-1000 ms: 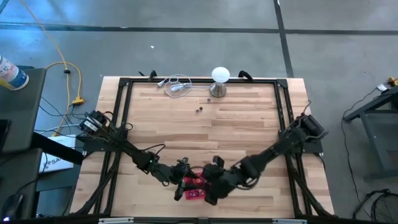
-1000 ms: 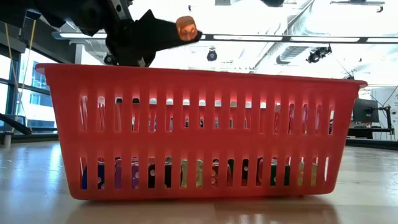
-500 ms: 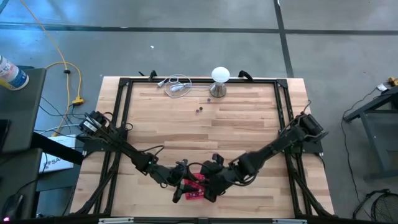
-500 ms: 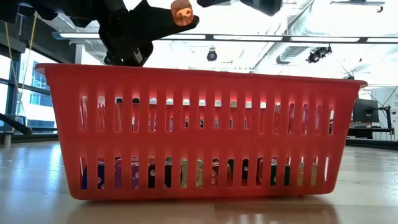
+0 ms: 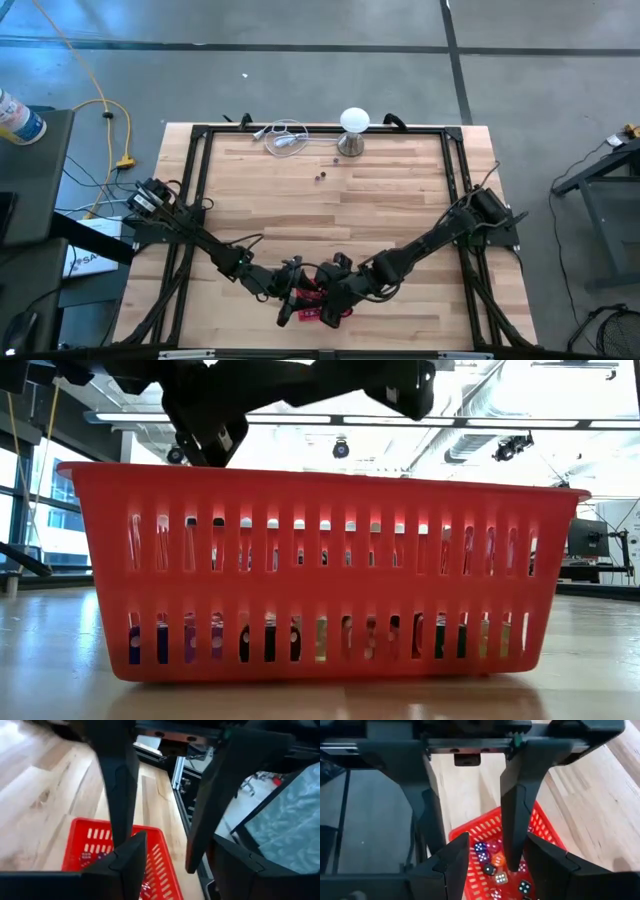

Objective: Pick & Place Dice
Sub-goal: Put the purple dice into the red bin

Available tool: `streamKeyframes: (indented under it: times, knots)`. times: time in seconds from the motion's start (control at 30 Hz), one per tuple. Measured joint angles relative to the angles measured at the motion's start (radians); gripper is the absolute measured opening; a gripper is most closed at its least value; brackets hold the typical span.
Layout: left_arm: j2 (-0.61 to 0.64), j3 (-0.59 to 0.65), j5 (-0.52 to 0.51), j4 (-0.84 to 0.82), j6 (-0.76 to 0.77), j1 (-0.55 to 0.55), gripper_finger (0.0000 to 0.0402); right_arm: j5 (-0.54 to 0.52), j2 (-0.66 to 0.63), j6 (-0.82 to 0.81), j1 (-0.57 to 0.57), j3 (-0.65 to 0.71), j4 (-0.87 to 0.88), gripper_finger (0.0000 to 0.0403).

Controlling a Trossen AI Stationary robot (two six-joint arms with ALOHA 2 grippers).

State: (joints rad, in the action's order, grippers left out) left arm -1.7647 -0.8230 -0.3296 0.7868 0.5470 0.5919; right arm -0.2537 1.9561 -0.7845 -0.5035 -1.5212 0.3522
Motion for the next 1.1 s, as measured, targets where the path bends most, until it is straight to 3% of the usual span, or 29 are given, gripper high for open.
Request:
streamKeyframes:
  times: [0.13, 0.47, 0.67, 0.77, 0.87, 1.1]
  knots:
    - [0.000, 0.000, 0.000, 0.000, -0.056, 0.002, 0.0190, -0.005, -0.006, 0.004, 0.000, 0.003, 0.019, 0.0177]
    - [0.000, 0.000, 0.021, -0.016, -0.014, -0.007, 0.0190, -0.021, -0.086, -0.006, -0.033, 0.002, 0.156, 0.0177]
    - [0.050, 0.000, 0.027, -0.124, -0.023, -0.059, 0.0191, -0.192, -0.148, -0.150, -0.117, 0.002, 0.335, 0.0177]
    - [0.116, 0.000, 0.044, -0.242, -0.026, -0.119, 0.0191, -0.292, -0.182, -0.279, -0.155, 0.002, 0.455, 0.0177]
    - [0.193, -0.001, 0.123, -0.355, -0.087, -0.216, 0.0191, -0.380, -0.223, -0.419, -0.193, 0.002, 0.576, 0.0177]
    - [0.277, -0.002, 0.160, -0.510, -0.359, -0.476, 0.0191, -0.478, -0.243, -0.597, -0.222, 0.002, 0.653, 0.0177]
